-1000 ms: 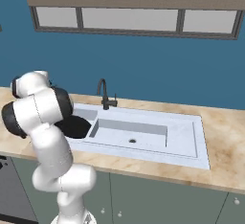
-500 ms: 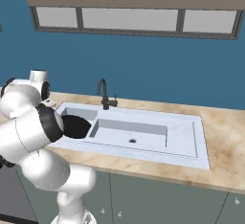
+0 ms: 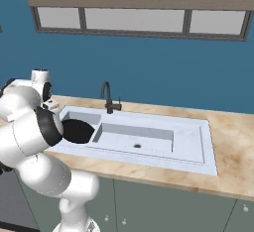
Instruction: Pick the pan and sponge and place them into the sink. Then turn on the water.
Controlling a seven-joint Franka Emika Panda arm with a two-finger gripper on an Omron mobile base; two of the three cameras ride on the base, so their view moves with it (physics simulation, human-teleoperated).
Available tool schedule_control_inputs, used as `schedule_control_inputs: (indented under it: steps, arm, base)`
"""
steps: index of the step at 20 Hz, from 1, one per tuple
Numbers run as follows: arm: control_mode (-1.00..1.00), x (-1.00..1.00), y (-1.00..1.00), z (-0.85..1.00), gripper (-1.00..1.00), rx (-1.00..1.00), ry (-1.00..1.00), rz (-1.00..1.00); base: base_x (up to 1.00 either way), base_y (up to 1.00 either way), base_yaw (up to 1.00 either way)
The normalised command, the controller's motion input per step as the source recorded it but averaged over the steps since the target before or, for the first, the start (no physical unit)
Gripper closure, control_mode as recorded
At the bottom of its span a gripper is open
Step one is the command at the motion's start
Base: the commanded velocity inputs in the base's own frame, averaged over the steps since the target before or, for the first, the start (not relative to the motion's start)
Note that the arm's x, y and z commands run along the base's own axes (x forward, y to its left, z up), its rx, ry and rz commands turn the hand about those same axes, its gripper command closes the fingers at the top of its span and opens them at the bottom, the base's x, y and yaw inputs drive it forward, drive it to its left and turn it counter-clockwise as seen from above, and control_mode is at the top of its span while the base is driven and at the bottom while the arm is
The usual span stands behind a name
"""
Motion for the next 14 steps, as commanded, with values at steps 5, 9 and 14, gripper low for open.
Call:
schedule_control_inputs:
  steps: [5, 9, 14]
  arm:
    - [-1.0, 0.11, 0.31, 0.0, -1.0, -0.15, -0.1, 0.04]
    - [-1.0, 0.0, 0.25, 0.0, -1.0, -0.19, -0.23, 0.05]
    - [-1.0, 0.09, 0.08, 0.0, -1.0, -0.01, -0.1, 0.01]
  base:
    - [0.0, 0.0, 0.0]
    - [0.0, 0.0, 0.0]
    - [0.0, 0.0, 0.0]
